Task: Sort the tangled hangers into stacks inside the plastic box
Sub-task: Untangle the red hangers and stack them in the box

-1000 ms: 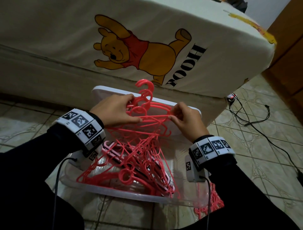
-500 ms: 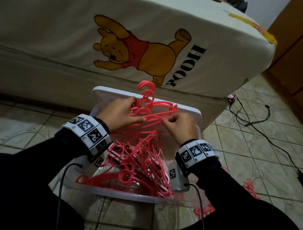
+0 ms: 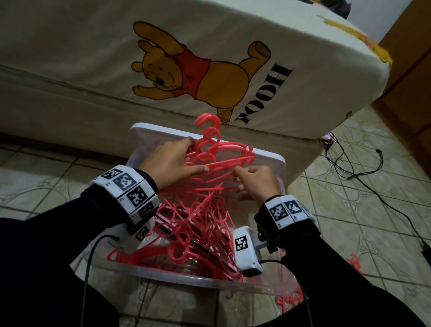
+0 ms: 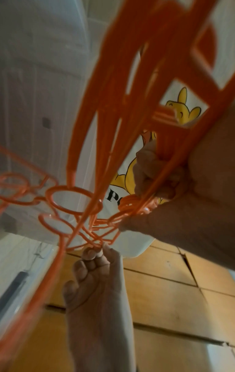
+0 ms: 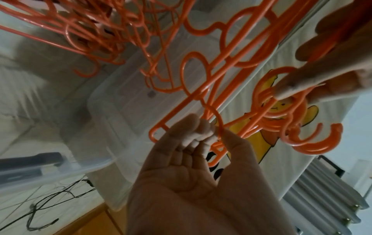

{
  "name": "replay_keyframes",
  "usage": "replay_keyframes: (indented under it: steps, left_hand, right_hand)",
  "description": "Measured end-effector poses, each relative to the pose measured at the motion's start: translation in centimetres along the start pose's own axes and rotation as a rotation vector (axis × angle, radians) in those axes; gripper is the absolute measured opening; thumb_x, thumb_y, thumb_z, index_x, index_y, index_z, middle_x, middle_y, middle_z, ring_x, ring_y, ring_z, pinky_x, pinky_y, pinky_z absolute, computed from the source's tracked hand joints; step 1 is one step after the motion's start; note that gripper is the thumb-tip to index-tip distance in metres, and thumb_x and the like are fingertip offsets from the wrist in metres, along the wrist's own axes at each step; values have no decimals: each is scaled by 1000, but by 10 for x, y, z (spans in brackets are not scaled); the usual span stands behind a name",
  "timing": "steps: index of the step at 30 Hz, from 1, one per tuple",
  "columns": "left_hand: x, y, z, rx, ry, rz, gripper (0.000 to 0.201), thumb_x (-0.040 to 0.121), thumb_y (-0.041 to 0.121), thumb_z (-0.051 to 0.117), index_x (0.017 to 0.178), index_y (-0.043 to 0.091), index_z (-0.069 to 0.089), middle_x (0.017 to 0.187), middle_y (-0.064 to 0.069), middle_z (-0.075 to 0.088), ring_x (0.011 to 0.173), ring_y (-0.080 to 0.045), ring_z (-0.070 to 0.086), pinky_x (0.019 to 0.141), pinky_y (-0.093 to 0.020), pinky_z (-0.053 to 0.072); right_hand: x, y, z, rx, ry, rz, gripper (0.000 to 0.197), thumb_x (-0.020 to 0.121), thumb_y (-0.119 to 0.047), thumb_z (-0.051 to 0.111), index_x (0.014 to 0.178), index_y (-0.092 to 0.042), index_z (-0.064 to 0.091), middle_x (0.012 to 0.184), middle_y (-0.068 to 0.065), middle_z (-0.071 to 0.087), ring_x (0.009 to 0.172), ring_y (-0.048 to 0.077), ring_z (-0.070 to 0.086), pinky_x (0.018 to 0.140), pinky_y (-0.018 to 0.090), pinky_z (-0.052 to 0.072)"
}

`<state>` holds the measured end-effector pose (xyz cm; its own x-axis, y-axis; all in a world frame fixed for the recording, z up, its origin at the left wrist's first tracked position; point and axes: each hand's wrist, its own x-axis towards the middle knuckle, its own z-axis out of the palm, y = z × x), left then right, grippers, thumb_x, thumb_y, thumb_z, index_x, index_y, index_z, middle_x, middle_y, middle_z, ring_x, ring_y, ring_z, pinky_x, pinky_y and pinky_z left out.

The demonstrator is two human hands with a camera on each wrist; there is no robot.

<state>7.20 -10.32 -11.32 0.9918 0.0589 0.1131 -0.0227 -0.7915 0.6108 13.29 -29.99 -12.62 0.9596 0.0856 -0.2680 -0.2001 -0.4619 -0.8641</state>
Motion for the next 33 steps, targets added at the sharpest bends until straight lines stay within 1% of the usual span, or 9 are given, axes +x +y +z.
replay_keyframes:
  steps: [3,8,14,20,22,24,28,31,33]
  left_hand:
    - [0,2,-2,17,4,-40,47,75,54,69,106,22,54,96,6,65,86,-13,61,76,-33,51]
    - [-2,3,-3,26,-15,-66,47,77,57,64,107,22,54,96,6,66,87,-14,62,74,-32,50]
    - [-5,9,-2,58,117,-49,39,78,58,64,99,29,49,99,4,69,92,-18,64,74,-34,50]
    - [-5,15,-4,-71,55,-24,37,74,53,70,97,34,49,99,10,67,88,-7,61,78,-28,51]
    - [-4,13,-7,-95,52,-31,40,72,51,73,99,30,52,100,10,67,90,-6,62,80,-27,51]
    - [-2,10,-11,-134,48,-38,43,71,45,77,102,25,54,104,6,67,94,-7,62,83,-25,50]
    - [2,5,-17,-136,28,-56,47,69,39,80,104,21,54,105,3,67,90,-7,61,74,-15,44]
    - [3,4,-15,-117,15,-64,52,68,41,81,107,17,56,103,2,67,91,-10,62,78,-23,49]
    - [3,4,-13,-110,5,-61,54,67,41,82,109,17,56,103,2,67,90,-10,62,75,-20,47]
  right_hand:
    - [-3,2,5,14,-38,-9,27,79,-25,65,54,-16,60,48,-5,61,38,11,56,44,29,51]
    - [-5,5,5,-42,-66,-44,24,79,-30,63,61,-15,59,49,-5,58,38,10,55,45,27,46]
    - [-14,4,7,72,-125,94,40,81,-17,55,42,-12,64,43,1,57,32,13,49,40,21,44]
    - [-11,4,2,-111,-138,81,31,87,-19,52,59,-12,65,58,5,64,44,17,58,47,28,50]
    - [-8,3,-4,-315,-101,10,35,86,-33,59,57,-14,62,60,6,65,55,22,62,60,36,53]
    - [-6,-2,-13,-517,39,-109,39,80,-45,64,56,-16,58,59,-3,63,63,19,62,63,30,49]
    - [-12,-16,-26,-654,200,-497,20,78,-36,67,76,-25,50,77,-13,55,68,3,51,56,22,33]
    - [-17,-15,-21,-779,186,-659,25,81,-33,64,99,-20,52,101,-4,55,88,13,55,65,25,35]
    - [-20,-15,-18,-772,226,-733,28,80,-30,64,102,-18,52,104,-3,53,90,14,54,62,25,34]
